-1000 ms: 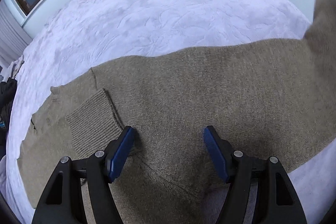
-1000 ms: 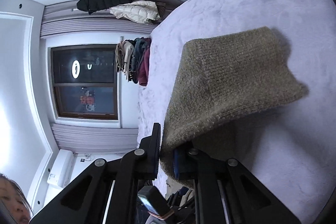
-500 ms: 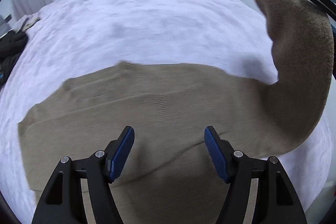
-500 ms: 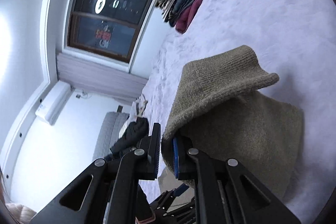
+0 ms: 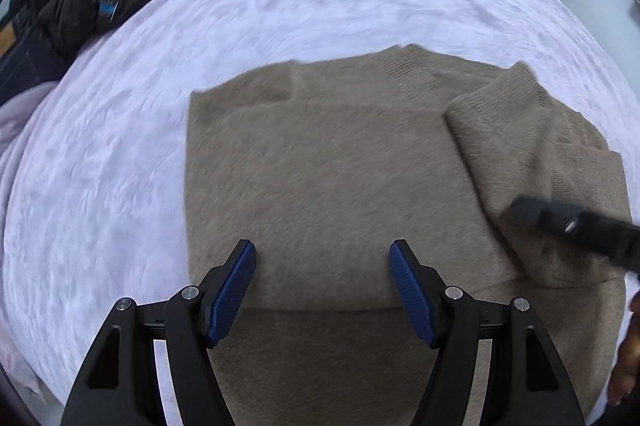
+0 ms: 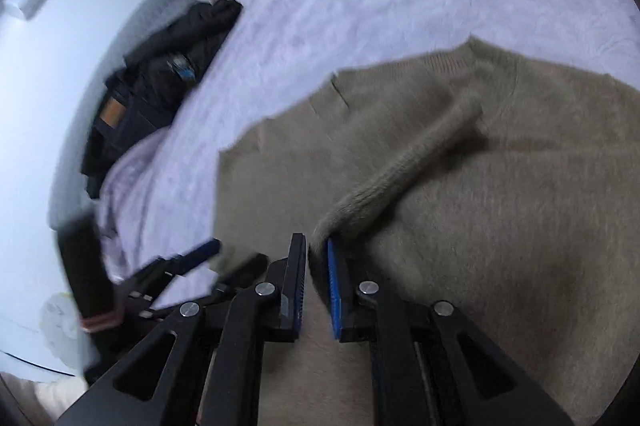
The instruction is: Fold small clothes
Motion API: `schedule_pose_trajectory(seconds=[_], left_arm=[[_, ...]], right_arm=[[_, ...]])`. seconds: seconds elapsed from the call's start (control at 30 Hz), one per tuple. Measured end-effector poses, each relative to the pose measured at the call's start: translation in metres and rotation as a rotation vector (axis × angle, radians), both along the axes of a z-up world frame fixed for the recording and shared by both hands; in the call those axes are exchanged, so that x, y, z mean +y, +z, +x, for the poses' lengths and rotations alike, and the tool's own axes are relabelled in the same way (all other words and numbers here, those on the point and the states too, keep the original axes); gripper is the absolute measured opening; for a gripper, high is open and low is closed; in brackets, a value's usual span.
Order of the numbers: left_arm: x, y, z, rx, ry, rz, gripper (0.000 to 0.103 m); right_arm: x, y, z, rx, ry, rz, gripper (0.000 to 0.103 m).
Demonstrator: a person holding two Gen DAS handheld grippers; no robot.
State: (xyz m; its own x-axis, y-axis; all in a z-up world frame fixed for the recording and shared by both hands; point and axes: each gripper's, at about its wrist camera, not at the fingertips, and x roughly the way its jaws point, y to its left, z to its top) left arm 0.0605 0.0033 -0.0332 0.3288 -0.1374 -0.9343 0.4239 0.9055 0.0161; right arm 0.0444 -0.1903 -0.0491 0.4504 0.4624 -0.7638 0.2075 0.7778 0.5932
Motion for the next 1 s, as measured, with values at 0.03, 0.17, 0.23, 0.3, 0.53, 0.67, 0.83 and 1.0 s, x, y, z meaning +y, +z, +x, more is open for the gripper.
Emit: schedule_pose_trajectory(seconds=[0.03, 0.17, 0.23, 0.3, 0.53, 0.67, 0.83, 1.0], left_arm=[[0.005, -0.001, 0.000, 0.008, 0.007, -0.010, 0.070], [0.020, -0.001, -0.001, 0.027, 0.011, -0.055, 0.070], [0.023, -0.001, 0.001, 0.030, 0.014, -0.065, 0.070], [0.027, 0.000, 0.004, 0.030, 0.022, -0.076, 0.070], [0.052, 0.006, 0.010, 0.017, 0.059, -0.102, 0.070], [0.073, -0.003, 0.018, 0.047, 0.108, -0.092, 0.070], [0.094, -0.005, 0.028, 0.071, 0.139, -0.125, 0.070], [0.093, -0.001, 0.043, 0.186, 0.049, -0.284, 0.070]], right_arm=[[0.006, -0.008, 0.001, 0.053, 0.011, -0.052, 0.030], [-0.002, -0.001, -0.012, 0.004, -0.085, 0.026, 0.039], [-0.019, 0.004, -0.011, -0.033, -0.172, 0.077, 0.040], [-0.035, -0.008, -0.006, 0.004, -0.262, 0.154, 0.039], [-0.005, 0.025, 0.028, -0.158, -0.146, 0.145, 0.007], [0.066, 0.035, 0.044, -0.169, 0.132, -0.042, 0.007], [0.112, 0.003, 0.047, -0.083, 0.291, -0.117, 0.007], [0.121, -0.014, 0.039, -0.030, 0.342, -0.153, 0.018]])
